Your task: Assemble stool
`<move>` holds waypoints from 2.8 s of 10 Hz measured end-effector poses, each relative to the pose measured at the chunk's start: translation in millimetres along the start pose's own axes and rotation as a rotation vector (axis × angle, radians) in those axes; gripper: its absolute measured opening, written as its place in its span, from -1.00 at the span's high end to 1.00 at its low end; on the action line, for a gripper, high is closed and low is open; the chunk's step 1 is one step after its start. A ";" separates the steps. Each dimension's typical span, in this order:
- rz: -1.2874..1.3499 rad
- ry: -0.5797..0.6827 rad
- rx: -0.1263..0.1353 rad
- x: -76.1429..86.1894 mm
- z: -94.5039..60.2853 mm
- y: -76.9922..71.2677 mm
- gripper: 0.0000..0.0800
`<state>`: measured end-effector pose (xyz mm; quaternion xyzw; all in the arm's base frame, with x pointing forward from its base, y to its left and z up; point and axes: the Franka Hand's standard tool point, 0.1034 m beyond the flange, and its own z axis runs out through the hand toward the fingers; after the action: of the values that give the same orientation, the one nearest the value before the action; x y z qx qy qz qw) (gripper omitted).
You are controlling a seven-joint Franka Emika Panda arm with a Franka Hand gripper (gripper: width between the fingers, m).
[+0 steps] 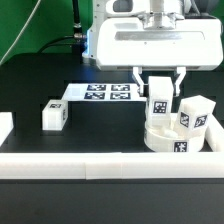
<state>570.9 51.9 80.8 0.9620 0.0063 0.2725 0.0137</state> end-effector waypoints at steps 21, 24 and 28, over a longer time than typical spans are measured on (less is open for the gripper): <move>0.043 -0.167 0.055 13.5 -24.2 13.1 -0.62; 0.048 -0.380 0.097 16.6 -18.8 15.5 -0.62; 0.038 -0.522 0.132 15.4 -18.7 14.1 -0.62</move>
Offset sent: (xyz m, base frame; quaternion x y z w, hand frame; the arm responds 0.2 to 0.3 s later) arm -0.0208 0.0230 -0.0199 0.0694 -0.0148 0.1014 0.9923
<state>574.2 38.5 105.2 0.9985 0.0020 0.0145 -0.0529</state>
